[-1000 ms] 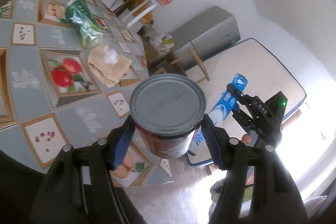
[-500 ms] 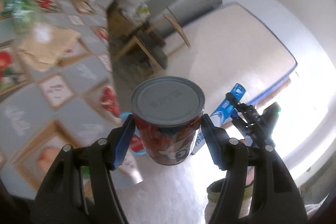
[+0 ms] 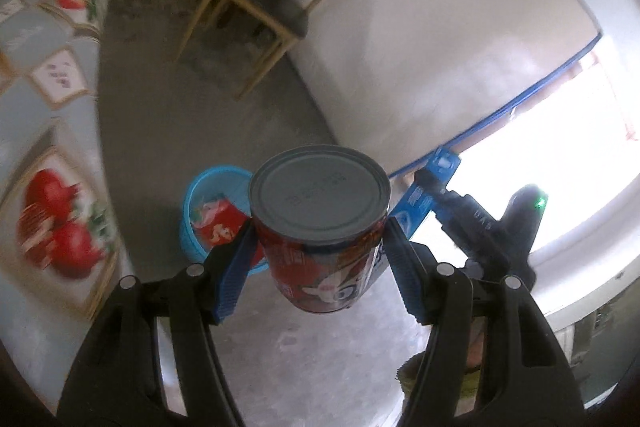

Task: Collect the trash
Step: 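Carry the can and toothpaste box over the wastebasket and open both grippers, then move both grippers back to the table toward the green bottle, then grasp the green bottle with the right gripper and lift it, then pass the green bottle to the left gripper while the right moves to the paper towel, then grasp the beige paper towel with the right gripper while the left holds the bottle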

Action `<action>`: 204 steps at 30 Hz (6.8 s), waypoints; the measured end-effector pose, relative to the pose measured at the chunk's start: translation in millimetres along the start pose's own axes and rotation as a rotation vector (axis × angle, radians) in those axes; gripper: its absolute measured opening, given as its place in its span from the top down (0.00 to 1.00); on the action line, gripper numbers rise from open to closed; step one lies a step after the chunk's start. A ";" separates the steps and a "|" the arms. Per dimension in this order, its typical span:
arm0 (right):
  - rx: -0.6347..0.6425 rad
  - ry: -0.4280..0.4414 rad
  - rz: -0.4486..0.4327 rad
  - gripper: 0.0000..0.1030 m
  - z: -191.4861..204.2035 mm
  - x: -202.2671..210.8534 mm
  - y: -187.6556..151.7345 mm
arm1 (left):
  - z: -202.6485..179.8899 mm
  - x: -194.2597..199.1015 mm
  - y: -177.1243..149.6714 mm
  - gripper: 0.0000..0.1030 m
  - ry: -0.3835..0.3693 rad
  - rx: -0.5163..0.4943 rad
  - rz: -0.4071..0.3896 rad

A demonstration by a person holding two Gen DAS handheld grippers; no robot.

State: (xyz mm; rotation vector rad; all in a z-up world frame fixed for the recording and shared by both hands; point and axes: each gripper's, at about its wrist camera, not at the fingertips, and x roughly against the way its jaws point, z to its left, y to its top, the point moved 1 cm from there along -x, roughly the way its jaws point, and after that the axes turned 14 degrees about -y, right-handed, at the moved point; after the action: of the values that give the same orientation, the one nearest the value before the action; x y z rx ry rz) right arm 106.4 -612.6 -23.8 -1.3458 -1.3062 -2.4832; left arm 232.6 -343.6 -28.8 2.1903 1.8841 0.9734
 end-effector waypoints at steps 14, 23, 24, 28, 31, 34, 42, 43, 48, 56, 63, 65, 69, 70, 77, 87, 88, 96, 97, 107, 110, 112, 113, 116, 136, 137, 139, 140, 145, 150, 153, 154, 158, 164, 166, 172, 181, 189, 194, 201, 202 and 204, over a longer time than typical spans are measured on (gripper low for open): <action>-0.182 -0.181 0.416 0.30 -90.7 -212.3 -101.0 | 33.3 -58.5 3.9 0.27 0.137 0.011 0.083; -0.142 -0.181 0.403 0.30 -108.4 -183.4 -126.6 | -2.6 -2.0 -21.4 0.27 0.098 -0.095 0.025; -0.134 -0.181 0.397 0.30 -106.7 -174.7 -124.5 | -4.9 3.6 -23.9 0.27 0.098 -0.097 0.018; -0.096 -0.167 0.362 0.30 -98.2 -140.4 -120.7 | -15.9 25.7 -34.7 0.27 0.093 -0.115 -0.012; -0.054 -0.143 0.328 0.30 -84.9 -111.4 -116.8 | -24.0 57.0 -46.0 0.24 0.110 -0.152 -0.066; -0.018 -0.107 0.301 0.30 -68.8 -82.5 -113.3 | -26.1 87.7 -57.6 0.23 0.129 -0.159 -0.122; 0.154 -0.018 0.243 0.29 8.2 -23.1 -98.2 | -22.7 157.4 -98.2 0.18 0.236 -0.181 -0.227; 0.174 -0.003 0.235 0.28 19.3 -17.2 -96.0 | -21.4 165.1 -101.0 0.18 0.244 -0.176 -0.237; 0.270 0.105 0.197 0.24 88.7 13.0 -87.3 | -6.5 213.5 -121.8 0.16 0.322 -0.165 -0.312; 0.490 0.238 0.188 0.23 211.3 43.8 -107.4 | 30.2 276.1 -145.6 0.14 0.452 -0.096 -0.430; 0.710 0.357 0.195 0.23 324.5 64.3 -136.1 | 62.3 327.2 -159.3 0.13 0.516 0.005 -0.534; 0.782 0.393 0.188 0.23 358.2 69.8 -143.6 | 71.6 339.0 -159.7 0.13 0.544 0.031 -0.551; 0.949 0.463 0.170 0.14 437.9 73.1 -166.7 | 86.6 360.8 -163.6 0.13 0.641 0.075 -0.579; 0.999 0.476 0.164 0.14 460.0 72.2 -175.4 | 90.5 366.8 -165.4 0.13 0.667 0.086 -0.585; 1.364 0.435 0.070 0.12 588.0 42.1 -241.0 | 106.6 391.6 -176.2 0.13 0.688 0.134 -0.620; 1.466 0.300 0.252 0.19 665.4 -25.1 -280.1 | 115.5 407.2 -187.6 0.13 0.667 0.166 -0.647; 1.466 0.298 0.271 0.22 665.6 -24.6 -282.5 | 115.9 407.9 -188.5 0.13 0.663 0.165 -0.650; 1.495 0.236 0.284 0.47 665.7 -11.6 -288.8 | 114.2 409.6 -192.7 0.13 0.631 0.173 -0.656; 1.492 0.227 0.284 0.47 665.6 -9.9 -288.5 | 113.5 410.6 -193.2 0.13 0.630 0.173 -0.657; 1.403 0.242 0.387 0.48 643.4 21.1 -276.2 | 108.6 419.7 -204.9 0.13 0.622 0.182 -0.692; 1.372 0.268 0.459 0.48 627.9 32.1 -281.2 | 109.2 422.0 -209.5 0.13 0.619 0.188 -0.696; 1.354 0.298 0.514 0.48 612.6 43.1 -287.9 | 109.5 423.8 -213.0 0.13 0.617 0.191 -0.695; 1.347 0.308 0.533 0.48 607.3 46.8 -290.6 | 109.5 424.6 -214.8 0.13 0.616 0.192 -0.695; 1.311 0.341 0.619 0.48 582.6 60.3 -302.8 | 109.1 426.6 -220.9 0.13 0.608 0.195 -0.692; 0.643 0.451 1.045 0.47 438.2 48.9 -300.7 | 109.8 412.2 -237.5 0.13 0.215 0.217 -0.618; 0.624 0.463 1.054 0.47 434.9 48.9 -300.4 | 110.0 408.5 -235.9 0.13 0.199 0.219 -0.609; 0.599 0.506 1.083 0.47 429.1 49.6 -300.1 | 110.7 404.1 -232.7 0.13 0.178 0.228 -0.601; 0.583 0.534 1.105 0.46 427.4 50.2 -301.1 | 111.1 402.2 -230.8 0.14 0.176 0.229 -0.597; 0.575 0.571 1.032 0.44 422.8 57.9 -289.7 | 110.9 395.2 -224.0 0.14 0.195 0.224 -0.580; 0.668 0.442 0.755 0.38 407.1 67.1 -261.3 | 112.2 395.8 -220.7 0.14 0.245 0.221 -0.572; 0.700 0.354 0.720 0.38 394.8 57.7 -260.7 | 114.0 396.0 -220.3 0.14 0.258 0.222 -0.568; 0.716 0.330 0.710 0.38 391.8 55.7 -263.1 | 114.7 395.8 -219.1 0.14 0.265 0.221 -0.567; 0.826 0.296 0.658 0.38 382.9 60.2 -274.8 | 116.0 396.9 -219.6 0.14 0.294 0.222 -0.566; 1.056 0.315 0.515 0.28 398.5 78.8 -303.6 | 119.5 402.1 -223.2 0.14 0.370 0.241 -0.567; 1.128 0.318 0.471 0.25 406.5 83.4 -314.5 | 121.9 405.6 -224.5 0.14 0.375 0.248 -0.576; 1.292 0.306 0.387 0.19 413.0 88.6 -339.4 | 124.9 413.8 -229.5 0.14 0.389 0.263 -0.594; 1.266 0.318 0.336 0.42 409.1 87.4 -332.4 | 127.8 412.6 -227.9 0.14 0.387 0.266 -0.591; 1.163 0.194 0.306 0.90 389.9 70.9 -302.3 | 126.6 401.1 -221.9 0.14 0.379 0.252 -0.562; 1.101 0.183 0.335 0.92 378.9 59.1 -289.0 | 122.5 388.9 -217.3 0.14 0.391 0.228 -0.535; 1.074 0.191 0.303 0.44 368.2 63.6 -273.3 | 122.8 386.5 -215.3 0.14 0.392 0.223 -0.524; 1.072 0.192 0.278 0.41 367.4 66.1 -270.1 | 122.8 385.9 -215.3 0.14 0.392 0.224 -0.524; 1.073 0.200 0.251 0.32 366.8 69.4 -266.6 | 123.1 385.6 -215.2 0.14 0.392 0.225 -0.522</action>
State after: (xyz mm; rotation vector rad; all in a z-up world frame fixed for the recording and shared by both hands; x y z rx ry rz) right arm 208.4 -166.1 -49.8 -0.8554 -1.8202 -1.2887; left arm 125.0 100.0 -71.0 1.5201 2.6645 1.1793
